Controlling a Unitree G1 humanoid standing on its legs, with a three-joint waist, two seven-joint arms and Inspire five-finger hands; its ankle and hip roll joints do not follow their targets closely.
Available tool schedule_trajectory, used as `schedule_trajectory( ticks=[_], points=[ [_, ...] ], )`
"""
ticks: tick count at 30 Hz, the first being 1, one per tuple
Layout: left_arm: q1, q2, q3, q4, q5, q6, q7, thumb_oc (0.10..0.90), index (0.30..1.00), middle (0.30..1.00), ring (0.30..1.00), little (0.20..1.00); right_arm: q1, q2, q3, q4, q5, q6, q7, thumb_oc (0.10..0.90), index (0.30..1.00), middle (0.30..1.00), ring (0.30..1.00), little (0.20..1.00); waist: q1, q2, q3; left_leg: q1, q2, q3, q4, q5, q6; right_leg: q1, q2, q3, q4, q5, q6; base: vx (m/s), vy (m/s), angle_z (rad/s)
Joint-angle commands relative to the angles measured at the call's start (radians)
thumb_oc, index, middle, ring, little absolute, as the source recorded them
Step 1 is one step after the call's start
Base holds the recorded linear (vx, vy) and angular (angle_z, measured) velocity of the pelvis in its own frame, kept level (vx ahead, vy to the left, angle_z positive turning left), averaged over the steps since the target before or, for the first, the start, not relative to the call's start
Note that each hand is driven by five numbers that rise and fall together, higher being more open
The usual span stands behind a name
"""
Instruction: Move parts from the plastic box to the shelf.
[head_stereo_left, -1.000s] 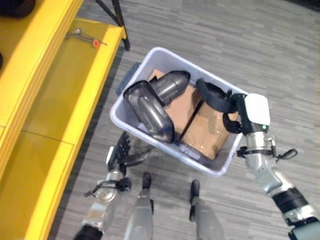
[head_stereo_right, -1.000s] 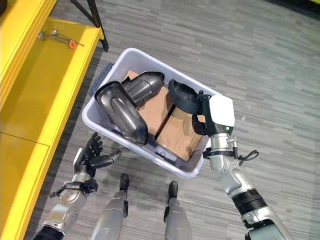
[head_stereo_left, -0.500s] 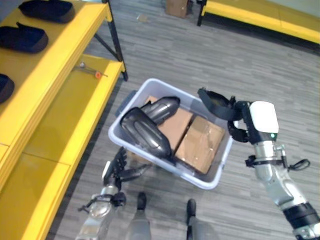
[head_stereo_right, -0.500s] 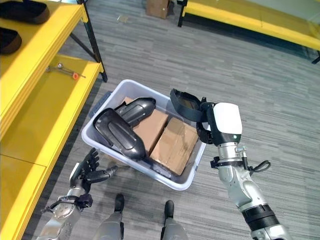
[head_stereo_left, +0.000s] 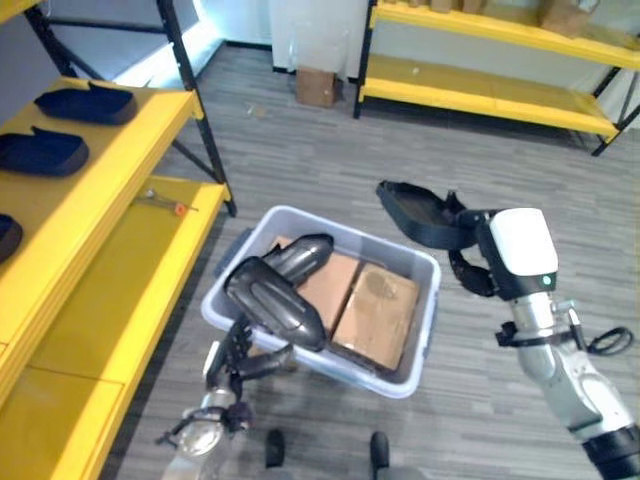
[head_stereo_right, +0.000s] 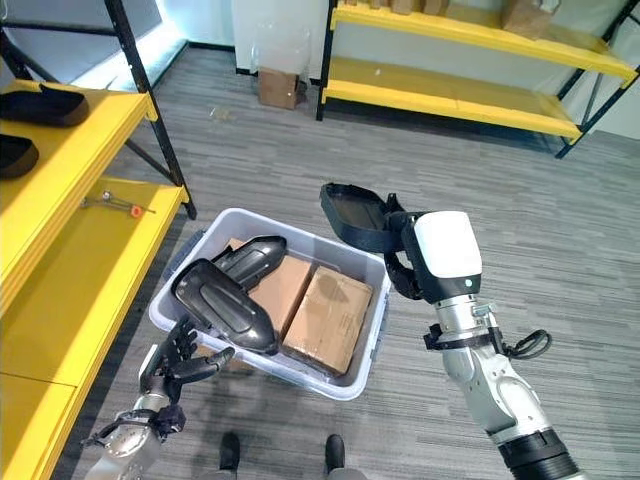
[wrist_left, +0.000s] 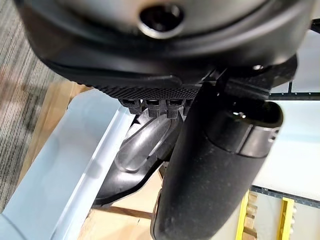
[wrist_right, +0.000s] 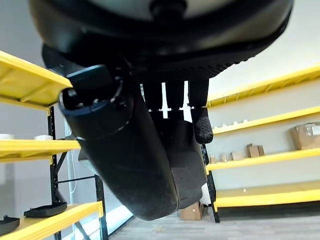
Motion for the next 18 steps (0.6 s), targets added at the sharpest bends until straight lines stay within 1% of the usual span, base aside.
schedule_trajectory(
  ticks=[1, 6, 13, 14, 16, 18],
  points=[
    [-0.059, -0.004, -0.03, 0.002, 0.031, -0.062, -0.015, 0.9, 1.0, 1.0, 1.0, 1.0, -0.065, -0.08, -0.114, -0.09, -0.035, -0.025, -0.085, 0.4, 0.3, 0.3, 0.3, 0.3, 0.014, 0.018, -0.155, 0.046, 0.043, 0.025, -0.004, -0.037, 0.008, -0.042, 0.003, 0.021, 0.056, -0.035, 0.031, 0.0, -0.009, -0.06],
    [-0.051, -0.006, -0.03, -0.009, 0.043, -0.06, -0.02, 0.9, 1.0, 1.0, 1.0, 1.0, -0.028, -0.081, -0.159, -0.124, -0.046, -0.027, -0.099, 0.4, 0.3, 0.3, 0.3, 0.3, 0.005, 0.023, -0.169, 0.056, 0.048, 0.032, -0.004, -0.038, 0.007, -0.039, 0.007, 0.028, 0.053, -0.032, 0.031, 0.0, -0.003, -0.05],
    [-0.041, -0.004, -0.027, -0.008, 0.064, -0.059, -0.02, 0.9, 1.0, 1.0, 1.0, 1.0, -0.012, -0.079, -0.18, -0.131, -0.051, -0.026, -0.113, 0.4, 0.3, 0.3, 0.3, 0.3, 0.004, 0.028, -0.173, 0.061, 0.048, 0.035, -0.004, -0.04, 0.007, -0.034, 0.007, 0.031, 0.051, -0.033, 0.029, 0.0, 0.001, -0.01],
    [-0.041, -0.003, -0.025, -0.009, 0.064, -0.06, -0.019, 0.9, 1.0, 1.0, 1.0, 1.0, -0.01, -0.076, -0.183, -0.131, -0.05, -0.025, -0.117, 0.4, 0.3, 0.3, 0.3, 0.3, 0.003, 0.03, -0.174, 0.066, 0.049, 0.035, -0.004, -0.049, 0.006, -0.029, 0.007, 0.031, 0.05, -0.04, 0.03, 0.0, 0.0, 0.0],
    [-0.038, -0.001, -0.019, -0.026, 0.062, -0.062, -0.017, 0.9, 1.0, 1.0, 1.0, 1.0, -0.008, -0.07, -0.188, -0.137, -0.047, -0.025, -0.118, 0.4, 0.3, 0.3, 0.3, 0.3, 0.0, 0.036, -0.173, 0.066, 0.051, 0.037, -0.004, -0.04, 0.007, -0.033, 0.01, 0.033, 0.056, -0.038, 0.028, 0.0, 0.0, 0.0],
    [-0.04, 0.001, -0.017, -0.036, 0.06, -0.065, -0.016, 0.9, 1.0, 1.0, 1.0, 1.0, -0.01, -0.071, -0.187, -0.138, -0.047, -0.025, -0.118, 0.4, 0.3, 0.3, 0.3, 0.3, -0.002, 0.039, -0.175, 0.073, 0.053, 0.036, -0.004, -0.047, 0.005, -0.03, 0.012, 0.034, 0.06, -0.05, 0.027, 0.02, -0.012, -0.01]
  ],
)
